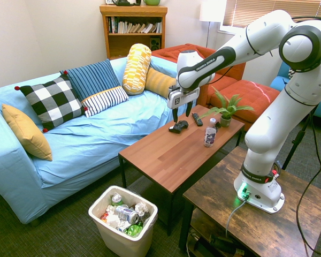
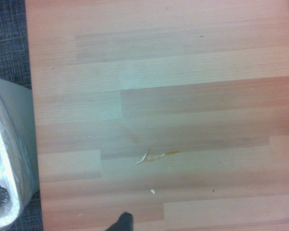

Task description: Throw the bottle in the trash bin

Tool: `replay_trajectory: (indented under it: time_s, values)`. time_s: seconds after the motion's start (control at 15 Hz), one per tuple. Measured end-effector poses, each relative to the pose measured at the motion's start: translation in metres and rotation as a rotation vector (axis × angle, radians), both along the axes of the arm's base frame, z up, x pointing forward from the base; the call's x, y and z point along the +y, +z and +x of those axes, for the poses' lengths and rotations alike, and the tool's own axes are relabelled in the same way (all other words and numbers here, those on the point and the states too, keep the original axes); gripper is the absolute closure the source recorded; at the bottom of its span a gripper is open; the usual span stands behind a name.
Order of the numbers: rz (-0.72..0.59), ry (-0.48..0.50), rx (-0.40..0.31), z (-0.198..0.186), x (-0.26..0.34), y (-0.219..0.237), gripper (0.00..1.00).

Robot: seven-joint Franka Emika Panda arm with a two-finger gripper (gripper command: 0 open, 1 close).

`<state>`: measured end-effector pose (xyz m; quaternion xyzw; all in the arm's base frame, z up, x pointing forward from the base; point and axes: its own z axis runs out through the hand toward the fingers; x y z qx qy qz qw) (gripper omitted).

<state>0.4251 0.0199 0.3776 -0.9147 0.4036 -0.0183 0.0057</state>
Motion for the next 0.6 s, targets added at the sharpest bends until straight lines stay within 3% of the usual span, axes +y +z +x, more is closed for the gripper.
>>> replay_trajectory:
  time_s: [0.27, 0.6]
  values:
    - [-0.006, -0.036, -0.007, 0.002, -0.014, 0.003, 0.00]
    - [-0.063, -0.235, -0.018, 0.004, -0.093, 0.009, 0.00]
